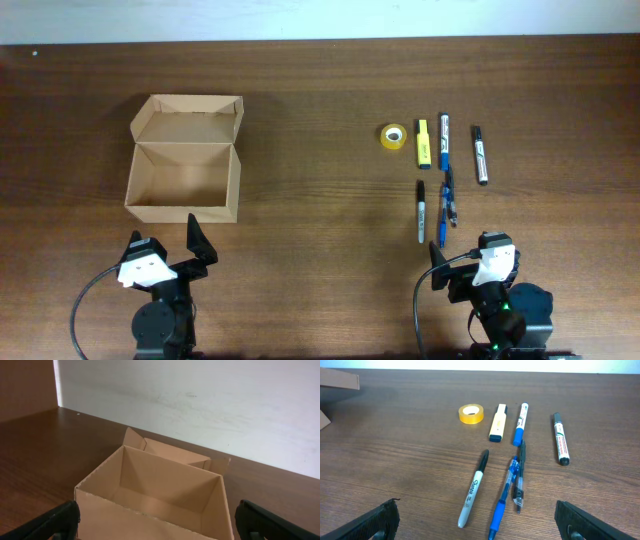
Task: Pack container
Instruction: 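Raise the left arm from rest toward the cardboard box, then push the cardboard box rightward toward the center with the left gripper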
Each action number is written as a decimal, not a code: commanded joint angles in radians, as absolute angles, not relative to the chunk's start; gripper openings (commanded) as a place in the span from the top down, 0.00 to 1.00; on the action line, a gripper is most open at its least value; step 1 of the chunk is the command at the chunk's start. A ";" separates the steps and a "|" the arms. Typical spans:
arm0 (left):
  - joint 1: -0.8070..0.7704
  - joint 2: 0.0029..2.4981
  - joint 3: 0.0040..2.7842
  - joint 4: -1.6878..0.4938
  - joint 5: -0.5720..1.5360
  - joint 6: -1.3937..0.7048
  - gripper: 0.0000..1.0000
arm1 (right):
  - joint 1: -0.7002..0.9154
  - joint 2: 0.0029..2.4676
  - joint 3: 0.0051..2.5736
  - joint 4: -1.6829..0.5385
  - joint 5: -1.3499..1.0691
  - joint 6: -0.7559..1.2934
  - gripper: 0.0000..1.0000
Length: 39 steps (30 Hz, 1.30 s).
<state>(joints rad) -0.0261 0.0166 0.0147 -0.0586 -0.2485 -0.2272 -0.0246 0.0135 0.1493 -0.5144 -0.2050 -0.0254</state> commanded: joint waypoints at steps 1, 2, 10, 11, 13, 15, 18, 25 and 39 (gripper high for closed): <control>-0.030 0.005 0.009 -0.060 -0.258 -0.218 0.00 | -0.028 0.002 0.142 -0.512 -0.214 -0.017 0.01; -0.030 0.005 0.009 -0.060 -0.258 -0.218 0.00 | -0.028 0.002 0.142 -0.512 -0.214 -0.017 0.01; -0.030 0.006 0.009 -0.034 -0.186 -0.219 0.00 | -0.028 0.002 0.142 -0.512 -0.214 -0.017 0.01; -0.030 0.006 0.009 -0.064 -0.132 -0.222 0.00 | -0.028 0.002 0.142 -0.512 -0.214 -0.017 0.01; -0.030 0.013 0.010 -0.082 -0.023 -0.224 0.00 | -0.028 0.002 0.142 -0.512 -0.214 -0.017 0.01; -0.030 0.028 0.011 -0.083 0.039 -0.283 0.00 | -0.028 0.002 0.142 -0.512 -0.214 -0.017 0.01; -0.030 0.073 0.028 -0.085 0.041 -0.402 0.00 | -0.028 0.002 0.142 -0.503 -0.214 -0.017 0.01; -0.030 0.303 0.142 -0.140 0.004 -0.408 0.00 | -0.028 0.002 0.142 -0.501 -0.262 -0.016 0.01; -0.030 1.228 1.128 -0.461 0.018 -0.277 0.00 | -0.028 0.432 0.542 -0.693 -0.136 0.013 0.01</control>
<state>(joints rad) -0.0261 1.0946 0.9493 -0.3927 -0.0017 -0.3332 -0.0246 0.2928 0.4049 -0.6559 -0.2047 0.0418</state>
